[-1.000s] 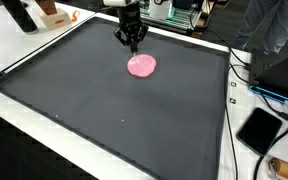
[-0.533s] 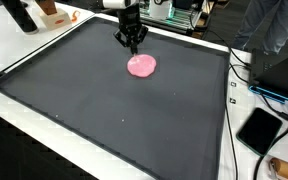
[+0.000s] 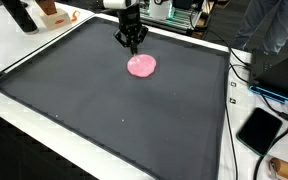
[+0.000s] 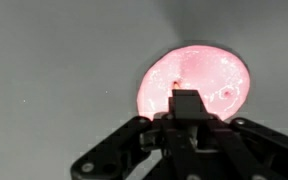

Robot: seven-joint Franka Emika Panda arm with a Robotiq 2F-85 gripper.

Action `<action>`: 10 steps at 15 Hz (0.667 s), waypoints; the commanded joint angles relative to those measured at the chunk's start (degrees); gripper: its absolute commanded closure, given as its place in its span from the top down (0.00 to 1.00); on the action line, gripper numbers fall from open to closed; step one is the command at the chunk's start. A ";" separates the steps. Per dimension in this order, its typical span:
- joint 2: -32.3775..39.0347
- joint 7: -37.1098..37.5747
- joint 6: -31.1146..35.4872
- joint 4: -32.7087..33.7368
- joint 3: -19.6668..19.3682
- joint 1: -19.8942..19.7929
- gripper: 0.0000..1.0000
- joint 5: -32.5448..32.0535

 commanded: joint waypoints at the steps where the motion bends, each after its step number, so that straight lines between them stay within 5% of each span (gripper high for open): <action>1: 0.13 2.27 -0.89 -0.04 -0.17 0.07 0.03 -2.97; 10: -1.59 3.95 -4.05 0.46 0.01 0.10 0.03 -5.36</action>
